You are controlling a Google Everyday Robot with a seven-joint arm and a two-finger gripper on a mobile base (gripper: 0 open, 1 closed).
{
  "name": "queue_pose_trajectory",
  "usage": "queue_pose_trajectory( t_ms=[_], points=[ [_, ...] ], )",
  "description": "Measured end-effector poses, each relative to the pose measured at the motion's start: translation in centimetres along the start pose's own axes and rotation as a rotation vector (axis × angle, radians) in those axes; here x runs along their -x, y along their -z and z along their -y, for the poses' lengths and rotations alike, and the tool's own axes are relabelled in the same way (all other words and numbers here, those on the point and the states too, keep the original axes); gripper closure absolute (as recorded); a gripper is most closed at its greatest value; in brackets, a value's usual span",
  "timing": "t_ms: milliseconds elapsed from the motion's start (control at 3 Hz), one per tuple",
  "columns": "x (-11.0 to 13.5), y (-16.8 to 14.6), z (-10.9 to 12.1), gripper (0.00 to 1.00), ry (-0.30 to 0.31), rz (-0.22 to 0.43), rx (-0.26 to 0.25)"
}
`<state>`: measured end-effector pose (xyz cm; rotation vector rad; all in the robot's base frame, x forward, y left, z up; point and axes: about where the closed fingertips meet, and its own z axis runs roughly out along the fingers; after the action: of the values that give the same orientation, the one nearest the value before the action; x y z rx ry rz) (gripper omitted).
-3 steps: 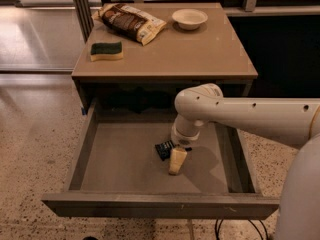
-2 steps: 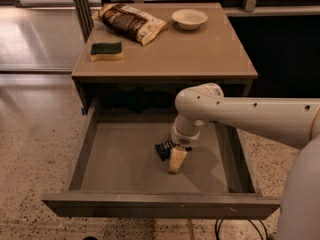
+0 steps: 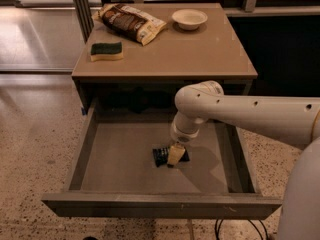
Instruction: Pick rxbar blueberry from top drawer and place on counter
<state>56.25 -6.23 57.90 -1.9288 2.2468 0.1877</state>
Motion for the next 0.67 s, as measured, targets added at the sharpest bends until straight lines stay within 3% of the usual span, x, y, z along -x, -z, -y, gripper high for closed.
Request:
queue_pose_trajectory(
  t_ms=[333, 667],
  points=[
    [0.00, 0.01, 0.00, 1.00, 0.000, 0.000, 0.000],
    [0.19, 0.89, 0.02, 1.00, 0.000, 0.000, 0.000]
  ],
)
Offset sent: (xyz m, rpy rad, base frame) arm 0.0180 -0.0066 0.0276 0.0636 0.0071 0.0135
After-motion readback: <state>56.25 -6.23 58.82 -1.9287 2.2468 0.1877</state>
